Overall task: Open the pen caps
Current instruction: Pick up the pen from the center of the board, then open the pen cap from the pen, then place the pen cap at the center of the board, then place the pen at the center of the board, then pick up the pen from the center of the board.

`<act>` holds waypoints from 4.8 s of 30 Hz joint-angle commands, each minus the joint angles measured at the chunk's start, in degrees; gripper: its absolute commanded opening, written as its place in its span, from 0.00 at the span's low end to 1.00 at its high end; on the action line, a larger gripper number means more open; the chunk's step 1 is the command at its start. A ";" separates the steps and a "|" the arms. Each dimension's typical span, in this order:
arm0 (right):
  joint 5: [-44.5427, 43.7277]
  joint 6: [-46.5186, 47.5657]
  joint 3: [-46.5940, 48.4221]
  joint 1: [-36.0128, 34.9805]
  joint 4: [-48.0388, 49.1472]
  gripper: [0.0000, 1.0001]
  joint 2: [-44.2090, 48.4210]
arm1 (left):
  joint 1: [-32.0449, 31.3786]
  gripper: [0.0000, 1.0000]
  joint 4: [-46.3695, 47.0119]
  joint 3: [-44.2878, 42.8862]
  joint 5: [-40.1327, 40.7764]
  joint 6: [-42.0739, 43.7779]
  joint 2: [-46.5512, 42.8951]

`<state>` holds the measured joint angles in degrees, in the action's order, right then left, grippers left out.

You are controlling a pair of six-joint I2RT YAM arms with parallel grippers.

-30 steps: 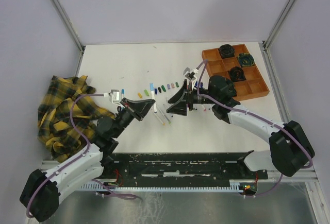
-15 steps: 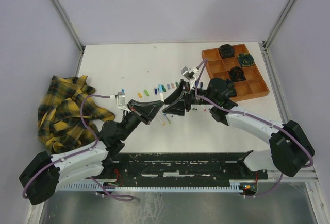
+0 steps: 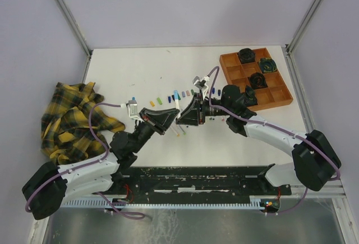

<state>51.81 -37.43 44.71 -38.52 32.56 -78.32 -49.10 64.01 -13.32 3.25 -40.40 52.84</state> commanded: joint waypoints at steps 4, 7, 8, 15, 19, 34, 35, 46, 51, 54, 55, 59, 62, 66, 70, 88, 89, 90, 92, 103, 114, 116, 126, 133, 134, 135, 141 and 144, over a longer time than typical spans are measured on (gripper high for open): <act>0.92 -0.52 3.25 -0.10 2.45 0.08 0.23 | -0.61 0.20 0.12 -3.51 0.05 2.26 -0.06; 1.48 1.00 3.94 -0.03 0.41 0.00 0.13 | -0.43 0.52 -9.44 -6.73 1.40 2.85 -2.27; 1.64 2.11 4.29 -0.03 -0.79 0.00 0.16 | -0.05 0.59 -12.97 -8.08 1.26 3.40 -3.28; 4.04 6.36 6.53 -0.02 -7.81 0.00 -0.45 | 9.38 0.74 -33.31 -18.87 -10.13 1.61 -7.70; 5.94 9.50 8.07 -0.04 -12.27 0.00 -0.39 | 15.55 0.74 -40.22 -24.71 -19.23 -0.23 -5.46; 6.87 10.74 9.35 0.29 -15.24 0.00 -0.80 | 16.10 0.42 -49.13 -33.70 -28.55 2.27 0.16; 6.85 10.63 9.36 0.36 -15.24 0.00 -0.79 | 16.10 0.41 -49.53 -33.83 -28.70 2.52 0.22; 8.11 8.09 9.34 1.17 -13.40 0.00 -1.62 | 16.84 0.20 -51.15 -35.00 -30.93 3.95 1.56; 9.82 6.04 9.39 1.20 -12.38 0.00 -4.20 | 19.26 0.03 -51.60 -38.87 -30.04 6.29 2.89; 10.85 4.18 8.89 0.85 -10.20 0.00 -7.17 | 24.06 0.03 -50.89 -43.32 -28.18 7.82 5.09; 11.07 3.57 8.68 0.68 -9.47 0.00 -8.23 | 26.61 0.03 -49.54 -44.88 -28.84 6.83 6.37; 11.57 3.83 8.66 -0.10 -9.63 0.00 -11.25 | 38.85 0.03 -39.61 -49.32 -33.34 -2.14 11.87; 11.09 5.83 9.00 -0.55 -11.74 0.00 -12.16 | 42.59 0.03 -34.95 -50.00 -34.46 -6.52 14.48; 9.23 9.28 10.22 -1.24 -16.86 0.00 -13.16 | 44.32 0.03 -34.05 -47.62 -33.51 -7.12 14.76; 0.46 18.53 14.21 -2.77 -30.23 0.00 -14.09 | 44.49 0.03 -44.90 -42.64 -26.73 -2.68 12.46; -36.08 17.78 30.35 -14.57 -53.28 0.02 -32.24 | 42.28 0.03 -65.37 -27.87 -2.89 -3.81 27.37; -36.68 17.55 30.68 -14.97 -53.52 0.03 -32.85 | 41.88 0.03 -65.60 -28.28 -2.51 -3.81 28.43; -37.46 17.44 30.93 -15.36 -53.58 0.04 -33.20 | 41.34 0.03 -65.99 -28.73 -1.99 -3.81 29.70; -39.35 17.08 31.26 -15.69 -53.67 0.06 -33.59 | 40.39 0.03 -66.94 -29.93 -0.68 -3.53 32.08; -41.82 16.86 33.06 -15.87 -55.64 0.24 -36.23 | 38.09 0.12 -70.57 -36.16 2.37 -0.94 42.15; -41.26 17.17 33.66 -15.79 -56.36 0.32 -35.51 | 37.63 0.29 -72.80 -37.76 3.53 0.18 42.11; -40.72 17.42 33.83 -15.66 -56.54 0.33 -34.85 | 37.62 0.30 -73.34 -38.19 3.60 0.58 41.41; -36.19 19.50 33.10 -14.76 -56.14 0.38 -27.10 | 37.71 0.35 -71.91 -36.46 9.28 9.65 31.95; -26.87 23.93 31.05 -11.54 -55.53 0.40 -21.84 | 37.83 0.60 -67.47 -31.61 17.24 19.06 29.80; -24.05 25.07 30.88 -10.99 -55.50 0.41 -21.26 | 37.89 0.60 -68.42 -32.31 18.24 19.61 30.92; -21.35 26.42 30.84 -9.71 -56.11 0.42 -20.92 | 37.93 0.60 -69.31 -32.95 18.77 19.92 32.04; -8.66 30.42 29.94 -4.46 -57.57 0.43 -19.02 | 38.18 0.51 -71.90 -35.99 18.47 21.04 38.37; -7.25 30.45 28.92 -3.84 -56.43 0.43 -17.97 | 38.43 0.50 -72.73 -36.94 18.64 20.92 40.95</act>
<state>37.26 -9.45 74.70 -42.94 -24.97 -99.88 -11.25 -7.92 -46.89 19.59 -22.37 91.55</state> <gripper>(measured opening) 0.427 0.508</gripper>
